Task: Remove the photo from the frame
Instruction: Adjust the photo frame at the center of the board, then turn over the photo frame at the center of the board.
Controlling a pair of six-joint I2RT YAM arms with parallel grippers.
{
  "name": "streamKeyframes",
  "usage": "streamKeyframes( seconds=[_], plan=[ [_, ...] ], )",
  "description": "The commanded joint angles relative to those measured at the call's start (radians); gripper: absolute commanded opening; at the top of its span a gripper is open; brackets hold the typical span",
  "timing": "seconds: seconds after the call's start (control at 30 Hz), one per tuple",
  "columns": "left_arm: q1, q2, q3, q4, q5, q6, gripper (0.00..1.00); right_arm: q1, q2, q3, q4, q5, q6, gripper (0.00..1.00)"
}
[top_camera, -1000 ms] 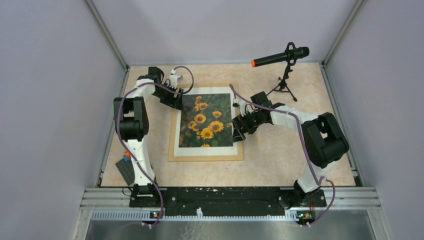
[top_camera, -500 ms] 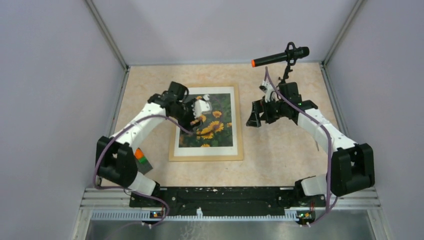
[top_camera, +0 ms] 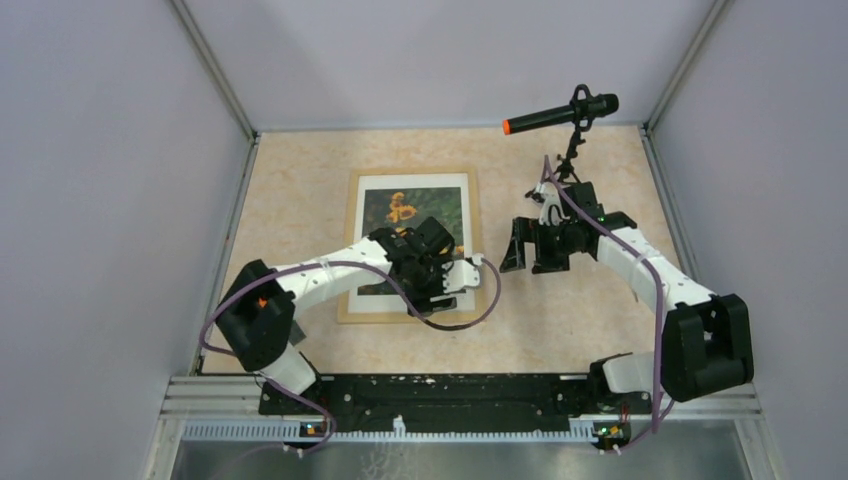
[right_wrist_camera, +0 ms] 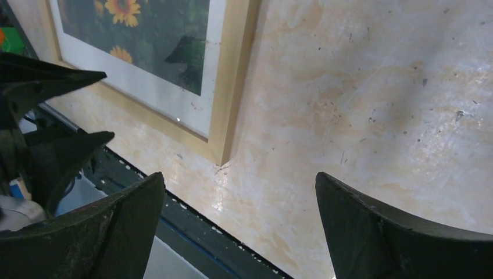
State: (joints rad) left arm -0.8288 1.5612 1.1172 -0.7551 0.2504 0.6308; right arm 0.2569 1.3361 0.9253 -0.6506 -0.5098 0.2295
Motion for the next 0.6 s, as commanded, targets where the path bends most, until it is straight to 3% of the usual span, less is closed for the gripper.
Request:
streamKeyframes(
  seconds=[0.0,0.33,0.57],
  plan=[
    [-0.073,0.051,-0.005,0.092,-0.085,-0.108,0.75,-0.012,0.013,0.038,-0.022,0.081,0.088,0.99],
    [-0.187,0.160,-0.068,0.198,-0.142,-0.179,0.70,-0.013,0.086,0.058,0.064,0.008,0.106,0.97],
    [-0.228,0.223,-0.120,0.245,-0.267,-0.184,0.62,-0.013,0.105,0.021,0.123,-0.039,0.124,0.97]
  ],
)
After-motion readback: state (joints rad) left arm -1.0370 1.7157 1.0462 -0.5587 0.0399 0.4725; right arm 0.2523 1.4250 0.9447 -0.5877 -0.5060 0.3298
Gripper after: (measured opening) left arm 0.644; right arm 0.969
